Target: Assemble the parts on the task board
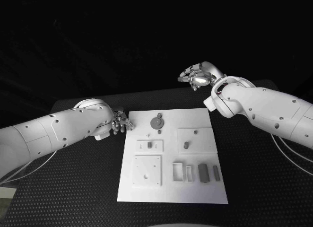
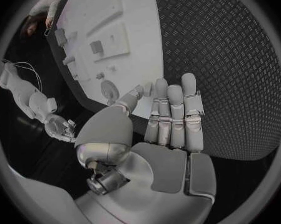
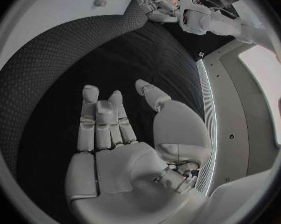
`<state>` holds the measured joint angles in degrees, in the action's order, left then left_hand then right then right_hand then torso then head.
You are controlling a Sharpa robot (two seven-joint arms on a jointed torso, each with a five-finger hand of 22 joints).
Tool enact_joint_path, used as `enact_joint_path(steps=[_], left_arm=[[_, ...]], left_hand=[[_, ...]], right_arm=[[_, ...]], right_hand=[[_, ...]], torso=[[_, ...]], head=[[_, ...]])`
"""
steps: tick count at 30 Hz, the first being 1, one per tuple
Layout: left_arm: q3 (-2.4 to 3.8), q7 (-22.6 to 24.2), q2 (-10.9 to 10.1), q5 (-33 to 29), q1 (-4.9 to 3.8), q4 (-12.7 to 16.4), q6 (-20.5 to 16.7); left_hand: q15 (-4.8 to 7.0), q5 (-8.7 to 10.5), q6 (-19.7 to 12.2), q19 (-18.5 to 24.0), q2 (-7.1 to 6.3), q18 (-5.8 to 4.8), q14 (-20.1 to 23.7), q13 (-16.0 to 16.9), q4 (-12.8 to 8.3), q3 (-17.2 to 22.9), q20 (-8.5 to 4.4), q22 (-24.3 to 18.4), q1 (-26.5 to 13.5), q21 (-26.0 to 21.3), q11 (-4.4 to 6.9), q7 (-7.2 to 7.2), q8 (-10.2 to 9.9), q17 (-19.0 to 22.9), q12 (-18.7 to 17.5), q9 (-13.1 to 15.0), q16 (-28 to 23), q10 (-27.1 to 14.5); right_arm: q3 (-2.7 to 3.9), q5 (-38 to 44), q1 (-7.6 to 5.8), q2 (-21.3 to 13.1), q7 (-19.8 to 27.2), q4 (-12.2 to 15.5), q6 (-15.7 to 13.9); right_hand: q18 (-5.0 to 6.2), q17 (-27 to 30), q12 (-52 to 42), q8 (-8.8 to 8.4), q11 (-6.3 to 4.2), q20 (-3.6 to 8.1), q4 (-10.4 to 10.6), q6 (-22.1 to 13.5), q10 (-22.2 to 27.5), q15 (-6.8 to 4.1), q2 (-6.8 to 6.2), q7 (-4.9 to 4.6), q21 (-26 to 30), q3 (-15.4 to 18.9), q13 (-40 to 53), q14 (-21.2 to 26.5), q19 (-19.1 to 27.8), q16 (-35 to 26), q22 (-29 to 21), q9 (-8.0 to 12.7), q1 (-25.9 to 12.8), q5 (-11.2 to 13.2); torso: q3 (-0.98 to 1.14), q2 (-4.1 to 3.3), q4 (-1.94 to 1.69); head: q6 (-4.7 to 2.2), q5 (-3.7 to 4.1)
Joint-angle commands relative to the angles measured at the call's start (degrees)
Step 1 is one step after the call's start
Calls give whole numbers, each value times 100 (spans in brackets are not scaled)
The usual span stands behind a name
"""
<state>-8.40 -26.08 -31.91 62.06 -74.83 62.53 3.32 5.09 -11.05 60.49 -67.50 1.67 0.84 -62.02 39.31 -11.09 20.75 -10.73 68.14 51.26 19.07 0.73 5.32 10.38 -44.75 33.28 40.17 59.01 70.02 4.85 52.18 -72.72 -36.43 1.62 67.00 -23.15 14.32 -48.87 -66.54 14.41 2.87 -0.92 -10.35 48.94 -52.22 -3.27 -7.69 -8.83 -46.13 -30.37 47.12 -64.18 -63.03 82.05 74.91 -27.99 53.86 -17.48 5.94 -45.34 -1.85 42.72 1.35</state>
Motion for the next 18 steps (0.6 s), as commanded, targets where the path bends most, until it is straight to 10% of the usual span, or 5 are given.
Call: enact_joint_path(steps=[1, 15, 17, 18], left_arm=[[0, 76, 19, -66, 2, 14, -43], [1, 105, -29, -451, 3, 20, -158], [2, 106, -48, -462, 3, 39, -165], [2, 107, -55, -466, 3, 48, -180]], left_hand=[[-5, -33, 56, -41, 80, 54, -58, 8, -47, 9, 16, 9, -1, -30, 4, 6, 31, -9, -35, -7, -22, 47], [58, -65, 394, -278, 528, 94, -309, 38, -409, 132, -38, 148, 99, 99, 126, -129, 247, -73, 42, -1, 86, 360], [88, 754, 429, -338, 151, 76, -369, 31, 81, 996, -39, 182, 334, 104, 99, -187, 256, -64, 9, -52, 63, 417], [87, 764, 444, -348, 103, 85, -387, 39, 112, 1070, -61, 208, 352, 119, 144, -142, 267, -71, 14, -58, 71, 434]], right_arm=[[3, 2, 2, 5, 36, 8, 60], [3, 2, 2, 4, 35, 2, 59], [3, 2, 2, 5, 36, 1, 60], [3, 2, 2, 4, 36, 1, 60]], right_hand=[[68, -9, -20, -32, 6, 27, 9, -8, 41, -2, 12, -52, 16, -6, -5, 46, -4, -24, 112, 5, -47, -19], [68, -9, -21, -32, 6, 27, 9, -8, 41, -2, 12, -53, 16, -5, -6, 46, -4, -24, 112, 5, -50, -19], [68, -9, -21, -32, 6, 27, 9, -9, 41, -2, 13, -53, 16, -5, -6, 46, -4, -24, 112, 5, -50, -19], [68, -9, -21, -32, 6, 27, 9, -9, 41, -2, 13, -53, 16, -5, -6, 46, -4, -24, 112, 5, -50, -19]], torso=[[1, -1, 0], [3, -1, 1], [3, -1, 3], [2, -1, 4]], head=[[2, -2], [17, 3], [17, 3], [19, 5]])
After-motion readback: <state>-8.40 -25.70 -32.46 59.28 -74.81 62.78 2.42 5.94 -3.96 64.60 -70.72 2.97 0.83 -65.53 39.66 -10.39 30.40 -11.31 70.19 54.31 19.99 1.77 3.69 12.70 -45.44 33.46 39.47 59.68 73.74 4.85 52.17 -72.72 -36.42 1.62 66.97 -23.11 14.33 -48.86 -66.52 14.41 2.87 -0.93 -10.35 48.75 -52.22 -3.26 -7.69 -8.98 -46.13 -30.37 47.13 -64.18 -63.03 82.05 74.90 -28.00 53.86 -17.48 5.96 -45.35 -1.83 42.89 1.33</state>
